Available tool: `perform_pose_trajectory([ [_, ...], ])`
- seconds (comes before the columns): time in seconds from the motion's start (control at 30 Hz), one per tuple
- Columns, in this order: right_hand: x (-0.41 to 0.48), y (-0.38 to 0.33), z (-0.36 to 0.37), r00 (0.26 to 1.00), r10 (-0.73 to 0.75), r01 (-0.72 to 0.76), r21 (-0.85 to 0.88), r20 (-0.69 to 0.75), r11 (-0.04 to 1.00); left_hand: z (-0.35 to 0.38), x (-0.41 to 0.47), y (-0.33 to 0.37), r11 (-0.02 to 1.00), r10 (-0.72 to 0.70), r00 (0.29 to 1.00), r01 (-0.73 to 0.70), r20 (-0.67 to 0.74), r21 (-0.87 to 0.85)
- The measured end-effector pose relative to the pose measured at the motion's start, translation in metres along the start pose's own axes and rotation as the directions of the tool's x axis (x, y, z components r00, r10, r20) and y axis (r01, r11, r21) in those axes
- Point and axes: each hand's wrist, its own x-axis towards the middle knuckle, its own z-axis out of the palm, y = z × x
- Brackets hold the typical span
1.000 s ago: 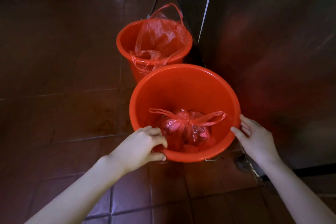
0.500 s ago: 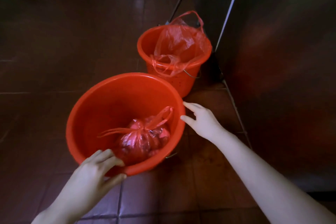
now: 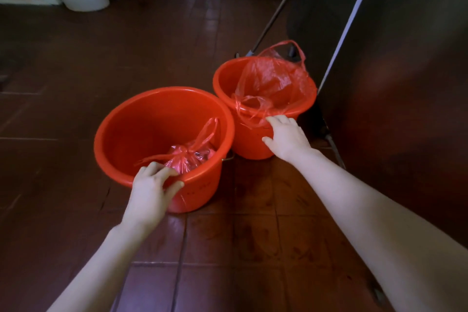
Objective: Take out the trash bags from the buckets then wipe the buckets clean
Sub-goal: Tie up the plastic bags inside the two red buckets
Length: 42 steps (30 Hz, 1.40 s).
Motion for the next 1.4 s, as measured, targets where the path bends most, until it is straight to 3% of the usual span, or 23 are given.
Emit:
perform_pose_trajectory([
  [0.17, 0.039, -0.012, 0.005, 1.000, -0.016, 0.016, -0.133, 0.002, 0.991, 0.021, 0.032, 0.002, 0.991, -0.116, 0.991, 0.111, -0.065, -0.073],
  [0.33, 0.072, -0.014, 0.014, 0.995, 0.019, 0.009, -0.268, 0.100, 0.963, 0.032, 0.034, -0.004, 0.988, -0.110, 0.987, 0.096, -0.119, -0.119],
  [0.53, 0.085, -0.011, 0.023, 0.997, -0.074, 0.064, -0.363, -0.013, 0.930, 0.035, 0.038, -0.007, 0.989, -0.110, 0.986, 0.097, -0.122, -0.112],
  [0.7, 0.069, 0.005, 0.012, 0.980, -0.117, 0.164, -0.332, 0.159, 0.929, 0.035, 0.047, -0.005, 0.985, -0.147, 0.984, 0.138, -0.095, -0.104],
  [1.03, -0.065, 0.016, -0.012, 0.916, -0.258, 0.328, -0.206, 0.306, 0.922, 0.028, 0.038, 0.022, 0.975, -0.218, 0.974, 0.215, -0.058, -0.049],
  [1.1, -0.094, 0.007, -0.007, 0.918, -0.270, 0.326, -0.166, 0.290, 0.931, 0.027, 0.021, 0.051, 0.981, -0.171, 0.984, 0.164, -0.054, -0.106],
  [1.17, -0.118, -0.005, -0.004, 0.921, -0.257, 0.300, -0.112, 0.293, 0.947, 0.025, 0.000, 0.085, 0.963, -0.117, 0.992, 0.122, 0.036, -0.239],
  [1.3, -0.157, -0.029, 0.003, 0.924, -0.238, 0.263, -0.044, 0.300, 0.964, 0.006, -0.031, 0.126, 0.855, -0.142, 0.983, 0.182, 0.117, -0.486],
  [1.4, -0.181, -0.045, 0.011, 0.935, -0.249, 0.256, 0.004, 0.252, 0.967, -0.006, -0.039, 0.134, 0.863, -0.146, 0.987, 0.158, 0.062, -0.480],
])
